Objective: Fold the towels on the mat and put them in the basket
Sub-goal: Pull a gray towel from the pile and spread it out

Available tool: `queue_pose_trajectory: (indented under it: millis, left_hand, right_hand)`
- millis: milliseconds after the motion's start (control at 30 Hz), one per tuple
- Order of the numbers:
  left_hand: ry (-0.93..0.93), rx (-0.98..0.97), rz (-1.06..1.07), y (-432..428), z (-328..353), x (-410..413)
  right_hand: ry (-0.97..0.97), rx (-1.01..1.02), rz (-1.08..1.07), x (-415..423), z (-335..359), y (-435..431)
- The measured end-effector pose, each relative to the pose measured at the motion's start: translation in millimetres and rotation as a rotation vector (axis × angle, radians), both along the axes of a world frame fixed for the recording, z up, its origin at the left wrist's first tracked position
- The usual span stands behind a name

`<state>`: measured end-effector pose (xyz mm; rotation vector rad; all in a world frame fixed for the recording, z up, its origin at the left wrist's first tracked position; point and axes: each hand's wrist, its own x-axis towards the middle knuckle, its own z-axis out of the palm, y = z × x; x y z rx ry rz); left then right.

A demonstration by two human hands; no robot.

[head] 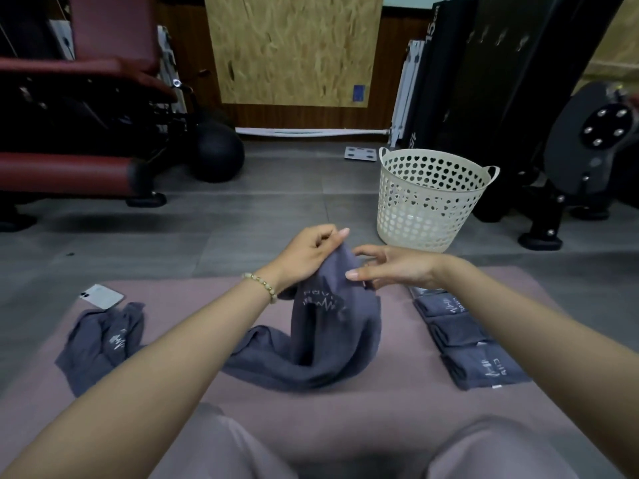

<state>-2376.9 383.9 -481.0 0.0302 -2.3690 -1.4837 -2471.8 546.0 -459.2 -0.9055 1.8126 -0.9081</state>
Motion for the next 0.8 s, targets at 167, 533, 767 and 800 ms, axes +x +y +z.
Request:
queue_pose_trajectory:
  millis: [167,533,767,800]
  left_hand:
    - [-0.003,-0.091,0.015,-14.9,6.7,7.9]
    - [-0.750,0.279,-0.094,-71.1,-25.0,25.6]
    - [-0.706,0.394,0.076,-56.5,-77.1,-52.2]
    - [-0.715,0.392,0.080,-52.1,-83.3,-65.1]
  right_hand:
    - [0.151,0.013,0.063,15.5,1.2,-23.4]
    - [-0.276,-0.361,-0.444,-43.8,-33.4,14.3]
    - [-0.331,-0.173,-0.485,-73.0,-105.6,42.2]
    - [-0.354,-0.134,-0.472,-74.2,-114.6,45.4]
